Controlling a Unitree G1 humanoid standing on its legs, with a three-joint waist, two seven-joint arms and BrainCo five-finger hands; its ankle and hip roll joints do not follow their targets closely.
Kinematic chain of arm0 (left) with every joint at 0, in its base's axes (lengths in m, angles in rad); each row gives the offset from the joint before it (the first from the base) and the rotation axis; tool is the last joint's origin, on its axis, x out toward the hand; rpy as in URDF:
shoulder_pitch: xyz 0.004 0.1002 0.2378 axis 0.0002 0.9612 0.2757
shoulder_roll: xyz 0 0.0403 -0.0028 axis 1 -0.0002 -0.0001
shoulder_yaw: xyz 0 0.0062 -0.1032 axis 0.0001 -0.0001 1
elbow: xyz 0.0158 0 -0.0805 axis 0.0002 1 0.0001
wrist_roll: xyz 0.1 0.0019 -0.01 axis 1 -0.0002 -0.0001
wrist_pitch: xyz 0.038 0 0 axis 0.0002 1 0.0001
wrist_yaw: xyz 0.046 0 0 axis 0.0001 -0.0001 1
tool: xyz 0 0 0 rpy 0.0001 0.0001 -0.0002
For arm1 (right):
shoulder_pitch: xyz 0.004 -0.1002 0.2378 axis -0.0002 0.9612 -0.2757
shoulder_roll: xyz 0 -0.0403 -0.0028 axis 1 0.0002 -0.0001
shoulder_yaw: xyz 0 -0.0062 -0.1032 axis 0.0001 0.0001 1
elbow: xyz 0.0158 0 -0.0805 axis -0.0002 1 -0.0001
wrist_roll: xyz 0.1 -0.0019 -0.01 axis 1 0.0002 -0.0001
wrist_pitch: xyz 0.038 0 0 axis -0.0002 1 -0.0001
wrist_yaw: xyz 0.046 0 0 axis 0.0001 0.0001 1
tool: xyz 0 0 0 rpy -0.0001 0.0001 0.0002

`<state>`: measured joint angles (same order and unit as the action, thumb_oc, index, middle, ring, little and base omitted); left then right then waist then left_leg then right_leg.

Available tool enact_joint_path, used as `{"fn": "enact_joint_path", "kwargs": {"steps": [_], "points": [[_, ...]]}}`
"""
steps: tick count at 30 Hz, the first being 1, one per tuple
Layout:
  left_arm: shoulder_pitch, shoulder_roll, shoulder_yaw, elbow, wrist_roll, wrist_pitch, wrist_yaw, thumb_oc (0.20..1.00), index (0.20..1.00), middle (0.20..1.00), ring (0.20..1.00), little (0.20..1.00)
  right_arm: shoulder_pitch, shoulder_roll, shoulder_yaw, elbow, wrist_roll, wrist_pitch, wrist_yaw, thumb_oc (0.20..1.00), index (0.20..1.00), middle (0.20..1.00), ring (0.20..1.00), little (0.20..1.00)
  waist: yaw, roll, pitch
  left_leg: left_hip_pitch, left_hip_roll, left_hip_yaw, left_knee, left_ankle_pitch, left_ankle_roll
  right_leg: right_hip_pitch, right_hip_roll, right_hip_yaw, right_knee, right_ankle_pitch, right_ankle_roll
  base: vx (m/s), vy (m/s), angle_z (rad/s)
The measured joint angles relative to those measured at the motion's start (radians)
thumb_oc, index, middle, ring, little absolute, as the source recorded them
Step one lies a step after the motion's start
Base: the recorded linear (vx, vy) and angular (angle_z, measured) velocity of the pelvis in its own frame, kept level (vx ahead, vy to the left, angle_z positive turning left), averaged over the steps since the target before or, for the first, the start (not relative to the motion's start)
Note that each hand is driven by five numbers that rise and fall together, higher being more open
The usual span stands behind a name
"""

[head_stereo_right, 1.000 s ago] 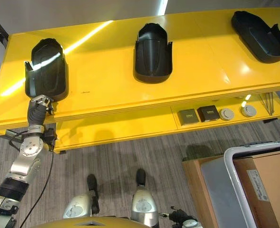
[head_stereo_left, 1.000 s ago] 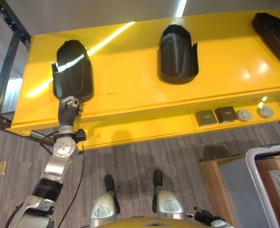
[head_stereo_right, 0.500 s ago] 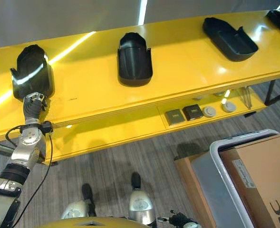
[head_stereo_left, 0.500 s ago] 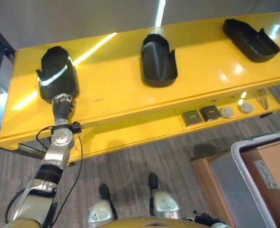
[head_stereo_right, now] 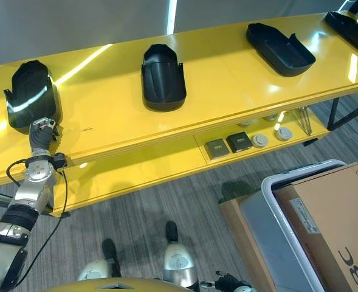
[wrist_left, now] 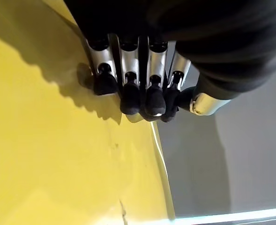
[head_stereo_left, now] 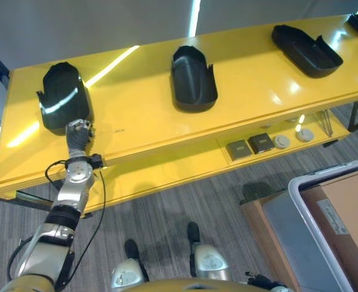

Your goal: Move parts from the plastic box to the shelf.

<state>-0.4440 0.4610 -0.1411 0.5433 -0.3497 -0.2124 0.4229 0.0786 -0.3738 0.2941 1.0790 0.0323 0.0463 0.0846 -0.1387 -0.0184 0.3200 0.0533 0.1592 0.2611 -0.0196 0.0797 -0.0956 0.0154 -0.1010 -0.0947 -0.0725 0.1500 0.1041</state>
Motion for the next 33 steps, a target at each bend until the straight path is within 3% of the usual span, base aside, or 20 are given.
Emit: {"fn": "enact_joint_path", "kwargs": {"steps": [4, 5, 7, 11, 15, 16, 21, 22, 24, 28, 33], "points": [[0.029, 0.000, -0.019, -0.113, -0.001, -0.013, -0.074, 0.200, 0.200, 0.200, 0.200, 0.200, 0.000, 0.002, -0.001, 0.000, 0.000, -0.007, -0.001, 1.000, 1.000, 1.000, 1.000, 1.000, 0.013, 0.000, 0.000, -0.001, -0.001, -0.001, -0.002, 0.000, 0.000, 0.001, -0.001, -0.002, -0.001, 0.000, 0.000, -0.02, 0.009, 0.01], [0.069, 0.000, -0.020, -0.254, -0.003, -0.013, -0.124, 0.539, 0.539, 0.539, 0.539, 0.539, 0.001, 0.003, -0.002, -0.002, 0.000, -0.008, -0.001, 1.000, 1.000, 1.000, 1.000, 1.000, 0.020, 0.001, -0.001, 0.000, -0.002, -0.004, -0.004, 0.001, 0.001, 0.004, -0.001, -0.003, -0.005, 0.001, -0.001, -0.03, 0.025, 0.06], [0.127, 0.000, -0.031, -0.444, -0.023, -0.018, -0.195, 1.000, 1.000, 1.000, 1.000, 1.000, 0.004, 0.005, -0.008, -0.001, -0.001, -0.006, -0.003, 1.000, 1.000, 1.000, 1.000, 1.000, 0.027, 0.004, -0.008, 0.003, -0.005, -0.014, -0.013, 0.005, 0.003, 0.011, -0.002, -0.013, -0.008, 0.005, -0.005, -0.01, 0.025, 0.16], [0.213, -0.004, -0.049, -0.637, -0.120, -0.029, -0.338, 1.000, 1.000, 1.000, 1.000, 1.000, 0.019, 0.012, -0.038, 0.002, -0.003, 0.002, -0.007, 1.000, 1.000, 1.000, 1.000, 1.000, 0.057, 0.025, -0.066, 0.026, -0.010, -0.021, -0.041, 0.011, 0.002, 0.027, -0.004, -0.027, -0.009, -0.005, 0.005, 0.00, 0.021, 0.07], [0.254, -0.017, -0.049, -0.688, -0.185, -0.025, -0.428, 1.000, 1.000, 1.000, 1.000, 1.000, 0.022, 0.014, -0.045, -0.001, -0.024, 0.002, -0.009, 1.000, 1.000, 1.000, 1.000, 1.000, 0.079, 0.045, -0.084, 0.053, -0.015, -0.030, -0.055, 0.012, 0.003, 0.055, -0.008, -0.034, -0.009, -0.015, 0.013, -0.06, 0.032, 0.11], [0.278, -0.015, -0.049, -0.726, -0.232, -0.005, -0.524, 1.000, 1.000, 1.000, 1.000, 1.000, 0.024, 0.012, -0.046, -0.001, -0.039, 0.009, -0.023, 1.000, 1.000, 1.000, 1.000, 1.000, 0.086, 0.056, -0.104, 0.050, -0.020, -0.044, -0.058, 0.010, 0.001, 0.060, -0.015, -0.053, -0.009, -0.027, 0.011, -0.04, 0.019, 0.22], [0.288, 0.006, -0.082, -0.767, -0.235, 0.076, -0.699, 1.000, 1.000, 1.000, 1.000, 1.000, 0.010, 0.010, -0.045, 0.002, -0.041, 0.036, -0.032, 1.000, 1.000, 1.000, 1.000, 1.000, 0.115, 0.061, -0.132, 0.050, -0.027, -0.050, -0.064, 0.010, 0.001, 0.064, -0.022, -0.057, -0.011, -0.026, 0.014, -0.04, 0.038, 0.07], [0.306, 0.029, -0.143, -0.757, -0.214, 0.120, -0.765, 1.000, 1.000, 1.000, 1.000, 1.000, 0.004, 0.009, -0.044, 0.003, -0.045, 0.045, -0.033, 1.000, 1.000, 1.000, 1.000, 1.000, 0.113, 0.062, -0.152, 0.054, -0.030, -0.052, -0.065, 0.009, 0.003, 0.070, -0.024, -0.057, -0.014, -0.028, 0.016, 0.00, 0.000, 0.00], [0.324, 0.040, -0.204, -0.706, -0.144, 0.130, -0.797, 1.000, 1.000, 1.000, 1.000, 1.000, -0.004, 0.009, -0.043, 0.010, -0.061, 0.045, -0.031, 1.000, 1.000, 1.000, 1.000, 1.000, 0.111, 0.064, -0.173, 0.054, -0.031, -0.052, -0.065, 0.007, 0.002, 0.070, -0.026, -0.056, -0.014, -0.029, 0.017, 0.00, 0.000, 0.00], [0.337, 0.058, -0.345, -0.476, -0.058, 0.123, -0.798, 1.000, 1.000, 1.000, 1.000, 1.000, -0.027, 0.004, -0.020, 0.028, -0.071, 0.047, -0.030, 1.000, 1.000, 1.000, 1.000, 1.000, 0.106, 0.067, -0.196, 0.052, -0.028, -0.048, -0.065, 0.006, 0.001, 0.071, -0.024, -0.054, -0.015, -0.029, 0.017, -0.01, 0.000, -0.01], [0.395, 0.031, -0.410, -0.188, 0.006, 0.127, -0.780, 1.000, 1.000, 1.000, 1.000, 1.000, -0.036, 0.001, 0.018, 0.036, -0.070, 0.067, -0.028, 1.000, 1.000, 1.000, 1.000, 1.000, 0.102, 0.063, -0.202, 0.051, -0.022, -0.044, -0.066, 0.007, 0.001, 0.067, -0.019, -0.052, -0.015, -0.029, 0.016, -0.02, 0.000, -0.02]]}}
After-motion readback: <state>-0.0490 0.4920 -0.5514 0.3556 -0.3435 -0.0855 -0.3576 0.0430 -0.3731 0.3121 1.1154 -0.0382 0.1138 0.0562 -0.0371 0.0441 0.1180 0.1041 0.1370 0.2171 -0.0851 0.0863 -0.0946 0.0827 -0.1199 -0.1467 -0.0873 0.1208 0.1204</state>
